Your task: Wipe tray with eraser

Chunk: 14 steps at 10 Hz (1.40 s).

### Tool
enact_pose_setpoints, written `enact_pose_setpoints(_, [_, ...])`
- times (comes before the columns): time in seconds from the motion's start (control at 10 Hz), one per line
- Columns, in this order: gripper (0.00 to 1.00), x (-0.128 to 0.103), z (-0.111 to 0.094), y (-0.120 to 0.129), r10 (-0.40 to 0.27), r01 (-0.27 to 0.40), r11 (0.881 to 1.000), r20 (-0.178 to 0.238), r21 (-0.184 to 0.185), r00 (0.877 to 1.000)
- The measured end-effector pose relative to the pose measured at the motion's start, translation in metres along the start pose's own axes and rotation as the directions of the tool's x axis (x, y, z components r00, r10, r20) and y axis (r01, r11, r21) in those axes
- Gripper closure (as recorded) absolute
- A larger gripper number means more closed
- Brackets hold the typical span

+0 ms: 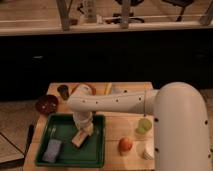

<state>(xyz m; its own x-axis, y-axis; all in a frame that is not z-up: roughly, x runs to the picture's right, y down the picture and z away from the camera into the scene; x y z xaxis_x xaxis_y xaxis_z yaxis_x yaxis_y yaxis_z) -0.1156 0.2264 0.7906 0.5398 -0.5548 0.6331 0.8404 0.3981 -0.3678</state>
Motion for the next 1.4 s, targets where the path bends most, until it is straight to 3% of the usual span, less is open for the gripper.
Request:
enact_pose_setpoints(0.3, [1.00, -0.008, 0.005, -0.019, -0.059, 0.059, 0.998, 0.018, 0.009, 0.998])
enact_pose_setpoints(0.5, [1.00, -0.034, 0.014, -0.039, -0.144, 0.144, 0.990, 0.053, 0.015, 0.988])
enact_pose_setpoints(0.6, [1.00, -0.056, 0.019, -0.043, -0.199, 0.198, 0.980, 0.076, 0.012, 0.977])
enact_pose_setpoints(0.8, [1.00, -0.076, 0.025, -0.036, -0.231, 0.232, 0.973, 0.095, 0.003, 0.968])
enact_pose_setpoints(1.1, [1.00, -0.068, 0.021, -0.009, -0.198, 0.199, 0.980, 0.087, -0.003, 0.976])
enact_pose_setpoints(1.4, [1.00, -0.032, 0.007, 0.034, -0.125, 0.125, 0.992, 0.048, -0.004, 0.991])
